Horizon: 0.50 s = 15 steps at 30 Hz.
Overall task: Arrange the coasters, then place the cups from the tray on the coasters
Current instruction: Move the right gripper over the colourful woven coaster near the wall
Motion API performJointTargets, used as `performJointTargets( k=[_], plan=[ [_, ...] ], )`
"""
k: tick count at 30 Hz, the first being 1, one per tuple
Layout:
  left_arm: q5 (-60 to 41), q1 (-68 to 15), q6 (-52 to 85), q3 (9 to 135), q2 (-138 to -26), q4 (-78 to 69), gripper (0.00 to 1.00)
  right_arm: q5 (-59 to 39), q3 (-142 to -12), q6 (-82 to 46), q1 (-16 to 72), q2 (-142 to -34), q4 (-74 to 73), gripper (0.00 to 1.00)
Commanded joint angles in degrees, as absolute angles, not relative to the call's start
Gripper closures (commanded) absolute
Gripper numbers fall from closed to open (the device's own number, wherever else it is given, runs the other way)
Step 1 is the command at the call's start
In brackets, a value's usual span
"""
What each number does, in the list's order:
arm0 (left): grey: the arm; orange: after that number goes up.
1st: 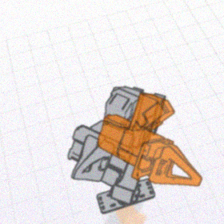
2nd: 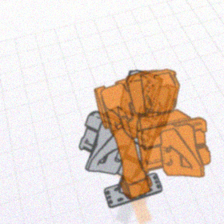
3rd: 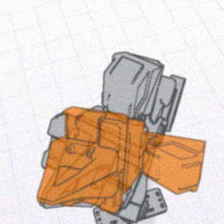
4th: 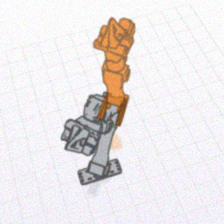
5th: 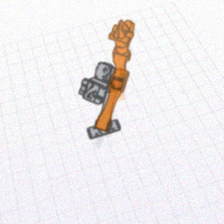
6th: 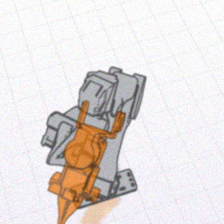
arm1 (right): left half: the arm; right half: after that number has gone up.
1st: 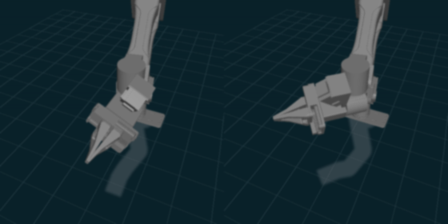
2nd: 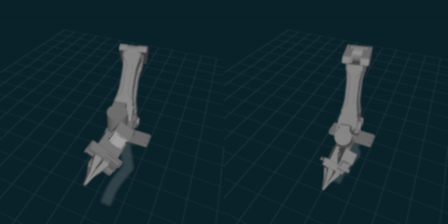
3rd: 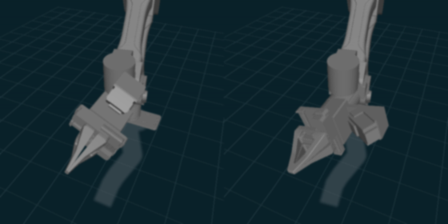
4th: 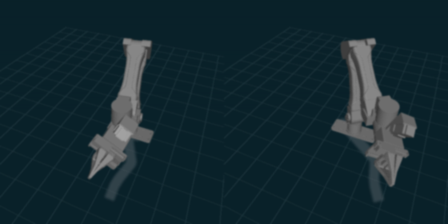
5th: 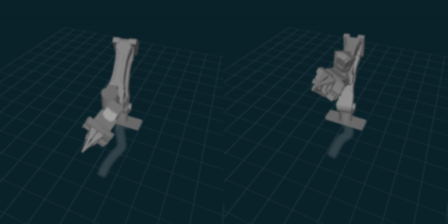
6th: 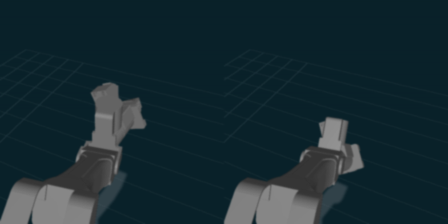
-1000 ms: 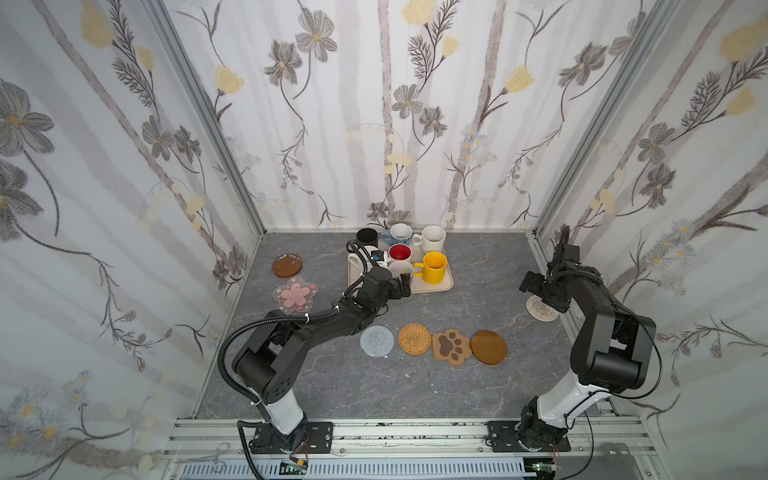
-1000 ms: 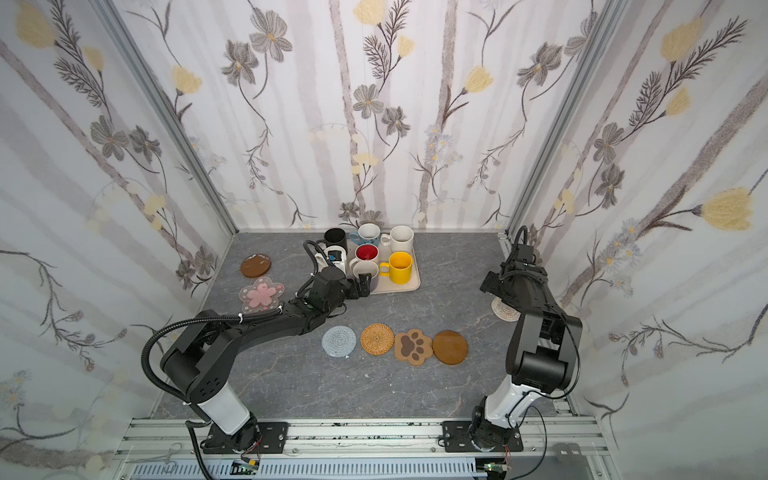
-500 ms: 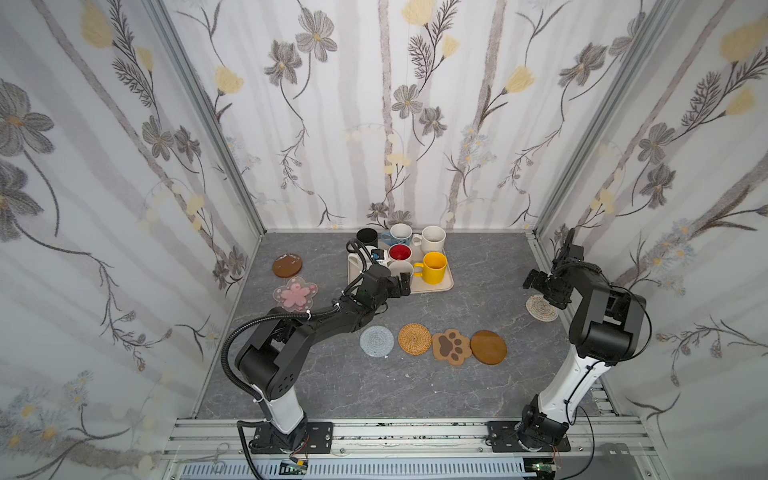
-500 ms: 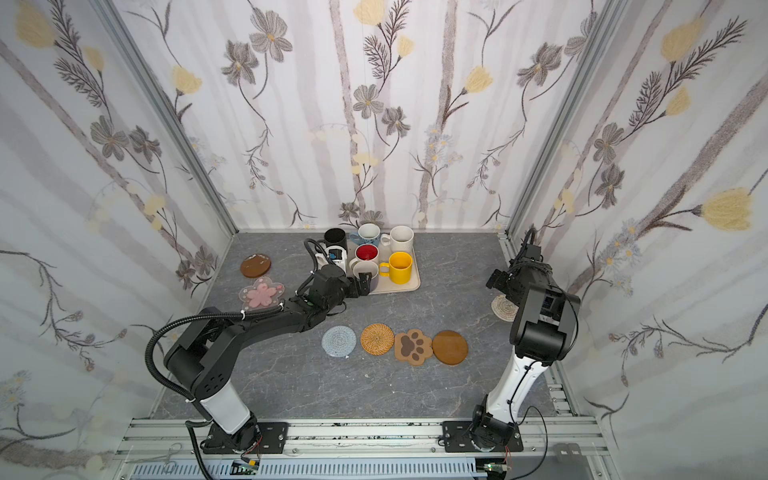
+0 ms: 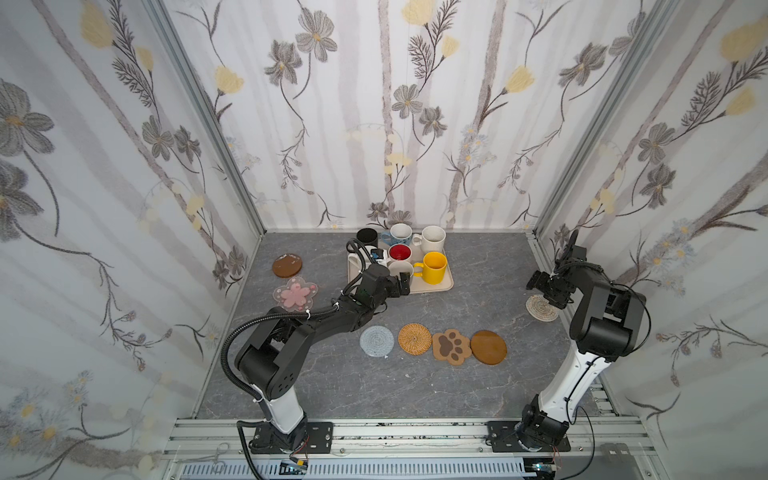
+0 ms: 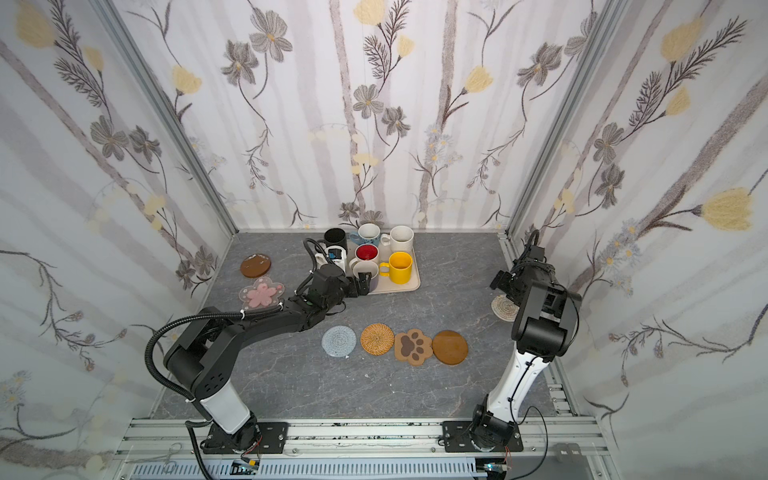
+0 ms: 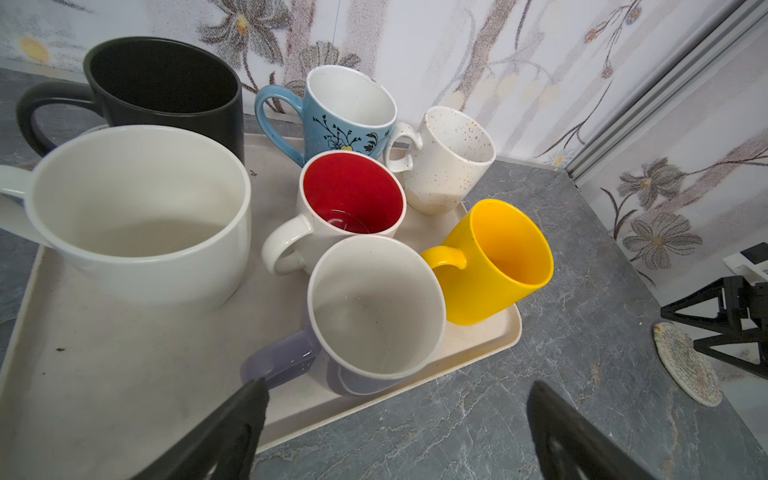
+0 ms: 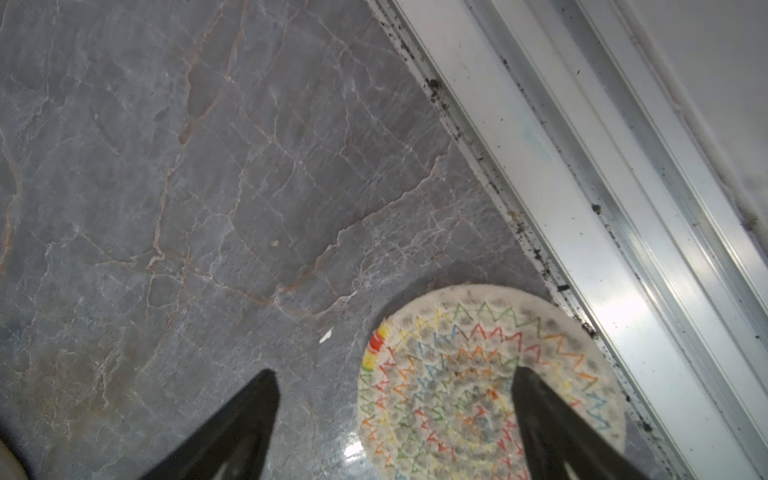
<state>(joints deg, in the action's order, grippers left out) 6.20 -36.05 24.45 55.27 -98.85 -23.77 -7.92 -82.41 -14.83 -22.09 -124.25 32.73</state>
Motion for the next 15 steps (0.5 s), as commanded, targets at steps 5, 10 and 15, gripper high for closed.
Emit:
performJointTargets(
  k=[5, 10, 15],
  plan=[
    [6.19, -35.96, 25.07, 55.64, -98.80, -25.11, 0.00, -8.02, -79.50, -17.60, -22.45, -119.81, 29.21, 0.00],
    [6.44, -35.91, 25.15, 55.46, -98.61, -25.22, 0.00, -11.26, -77.57, -18.41, -23.88, -121.37, 28.39, 0.00],
    [6.32, -36.01, 25.37, 55.40, -98.66, -25.09, 0.00, -13.79, -76.64, -17.59, -23.83, -123.28, 28.02, 0.00]
  ],
)
